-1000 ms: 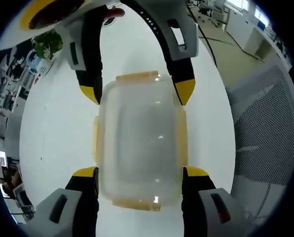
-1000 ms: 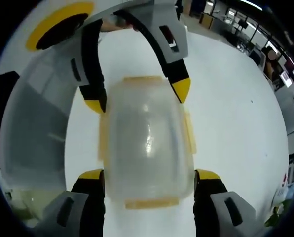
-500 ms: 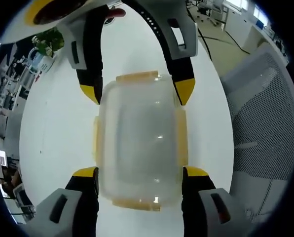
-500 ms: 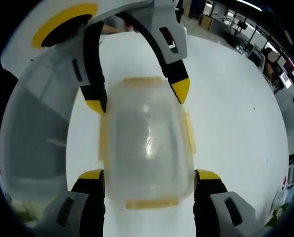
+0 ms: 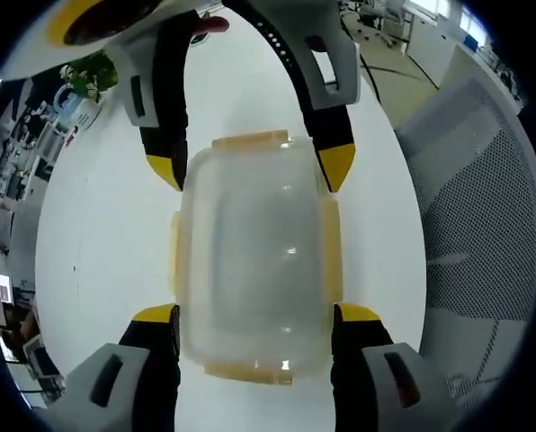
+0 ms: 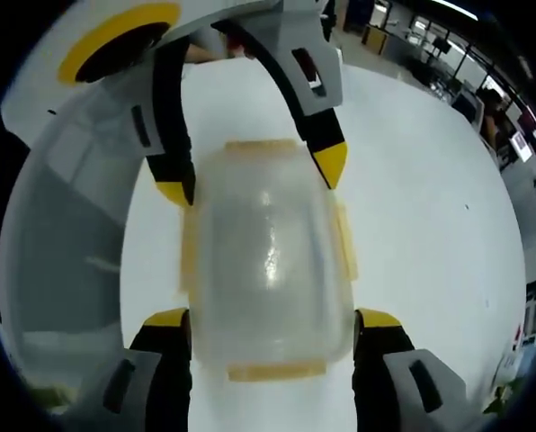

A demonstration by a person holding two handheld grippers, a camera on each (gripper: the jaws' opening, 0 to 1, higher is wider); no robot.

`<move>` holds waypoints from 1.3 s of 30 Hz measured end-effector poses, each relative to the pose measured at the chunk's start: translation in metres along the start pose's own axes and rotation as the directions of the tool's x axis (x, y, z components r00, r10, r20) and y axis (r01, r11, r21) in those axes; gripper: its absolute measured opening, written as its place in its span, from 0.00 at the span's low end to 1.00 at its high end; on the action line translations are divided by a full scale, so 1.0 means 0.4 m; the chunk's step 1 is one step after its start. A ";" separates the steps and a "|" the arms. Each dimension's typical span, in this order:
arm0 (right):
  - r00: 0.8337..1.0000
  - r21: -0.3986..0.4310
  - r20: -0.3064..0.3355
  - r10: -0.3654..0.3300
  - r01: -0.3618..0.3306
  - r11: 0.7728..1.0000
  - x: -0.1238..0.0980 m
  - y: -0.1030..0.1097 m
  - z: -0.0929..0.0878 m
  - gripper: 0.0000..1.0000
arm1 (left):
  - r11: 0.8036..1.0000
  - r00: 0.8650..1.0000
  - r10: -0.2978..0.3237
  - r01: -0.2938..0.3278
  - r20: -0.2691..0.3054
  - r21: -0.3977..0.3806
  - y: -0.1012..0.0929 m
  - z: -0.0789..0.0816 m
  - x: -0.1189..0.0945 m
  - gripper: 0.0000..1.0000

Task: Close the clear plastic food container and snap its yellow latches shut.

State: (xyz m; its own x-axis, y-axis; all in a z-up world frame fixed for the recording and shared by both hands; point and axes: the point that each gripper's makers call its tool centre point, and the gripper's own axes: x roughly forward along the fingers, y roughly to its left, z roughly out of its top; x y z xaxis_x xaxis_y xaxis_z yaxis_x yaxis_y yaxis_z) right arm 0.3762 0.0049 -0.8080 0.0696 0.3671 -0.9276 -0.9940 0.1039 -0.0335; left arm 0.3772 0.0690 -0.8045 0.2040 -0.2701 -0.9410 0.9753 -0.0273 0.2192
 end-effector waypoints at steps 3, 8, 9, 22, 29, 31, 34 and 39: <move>1.000 0.006 0.002 -0.004 0.004 1.000 0.006 -0.003 0.015 0.73 | 1.000 1.000 0.000 0.000 0.002 0.004 0.005 -0.019 -0.004 0.69; 1.000 0.003 0.000 -0.004 0.004 1.000 0.016 -0.006 0.038 0.73 | 1.000 1.000 0.001 -0.001 0.005 0.002 0.009 -0.041 -0.009 0.69; 1.000 0.003 0.000 -0.004 0.004 1.000 0.018 -0.007 0.043 0.73 | 1.000 1.000 0.001 -0.001 0.005 0.001 0.010 -0.046 -0.010 0.69; 1.000 0.002 -0.009 0.001 -0.001 1.000 0.024 -0.013 0.053 0.73 | 1.000 1.000 0.002 -0.002 0.021 -0.006 0.015 -0.060 -0.012 0.69; 1.000 0.012 -0.003 -0.004 0.004 1.000 0.027 -0.035 0.061 0.73 | 1.000 1.000 0.002 -0.002 0.017 0.004 0.040 -0.066 -0.008 0.69; 1.000 0.014 -0.002 -0.004 0.004 1.000 0.028 -0.043 0.062 0.73 | 1.000 1.000 0.004 -0.004 0.014 0.005 0.048 -0.067 -0.006 0.69; 1.000 0.013 -0.001 -0.004 0.004 1.000 0.028 -0.051 0.062 0.73 | 1.000 1.000 0.006 -0.006 0.014 0.004 0.056 -0.068 -0.006 0.69; 1.000 0.013 0.005 -0.004 0.004 1.000 0.029 -0.067 0.064 0.73 | 1.000 1.000 0.009 -0.009 0.021 0.000 0.076 -0.071 -0.001 0.69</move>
State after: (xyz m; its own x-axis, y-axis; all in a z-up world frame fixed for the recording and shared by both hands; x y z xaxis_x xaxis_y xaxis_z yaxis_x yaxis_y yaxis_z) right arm 0.4058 0.0300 -0.8083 0.0740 0.3715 -0.9255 -0.9926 0.1170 -0.0324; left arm 0.4090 0.0957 -0.8048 0.2107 -0.2901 -0.9335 0.9735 -0.0250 0.2275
